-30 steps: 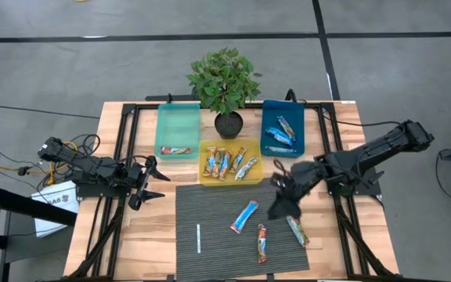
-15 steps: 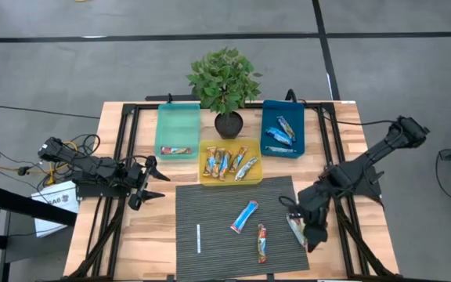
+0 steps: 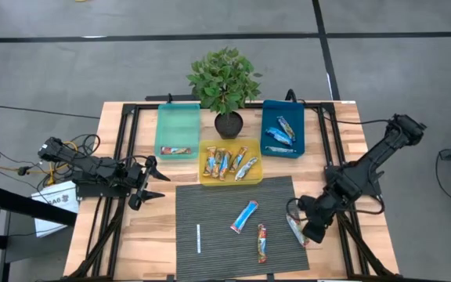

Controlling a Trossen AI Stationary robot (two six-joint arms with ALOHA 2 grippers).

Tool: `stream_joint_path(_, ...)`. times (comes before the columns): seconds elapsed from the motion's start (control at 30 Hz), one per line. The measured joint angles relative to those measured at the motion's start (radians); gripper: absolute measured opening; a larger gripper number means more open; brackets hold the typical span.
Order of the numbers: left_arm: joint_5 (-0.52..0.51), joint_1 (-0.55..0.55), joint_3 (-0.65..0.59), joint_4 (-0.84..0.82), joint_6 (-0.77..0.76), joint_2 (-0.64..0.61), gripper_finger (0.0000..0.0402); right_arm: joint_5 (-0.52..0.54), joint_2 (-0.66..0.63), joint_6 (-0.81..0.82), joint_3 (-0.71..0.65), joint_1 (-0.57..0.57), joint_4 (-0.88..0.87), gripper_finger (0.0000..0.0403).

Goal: Pick and place Granola Bars by type
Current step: Put the red granola bar into the green bin

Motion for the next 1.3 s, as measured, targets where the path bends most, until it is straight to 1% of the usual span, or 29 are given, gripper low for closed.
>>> stream_joint_path(0.13, 0.0, 0.0, 0.0, 0.0, 0.0, 0.0, 0.0265, 0.127, 0.011, 0.034, 0.0, 0.023, -0.038, 0.0166)
stream_joint_path(0.23, 0.0, 0.0, 0.0, 0.0, 0.0, 0.0, 0.0265, 0.165, 0.044, 0.036, 0.0, 0.028, -0.039, 0.0165)
stream_joint_path(0.5, 0.0, 0.0, 0.0, 0.0, 0.0, 0.0, 0.0265, 0.202, 0.165, 0.032, 0.0, 0.057, -0.012, 0.0167)
stream_joint_path(0.87, 0.0, 0.0, 0.0, 0.0, 0.0, 0.0, 0.0265, 0.215, 0.309, -0.009, 0.0, 0.032, 0.062, 0.0166)
stream_joint_path(1.3, 0.001, 0.0, 0.0, 0.0, 0.0, 0.0, 0.0265, 0.234, 0.402, -0.06, 0.0, 0.007, 0.119, 0.0168)
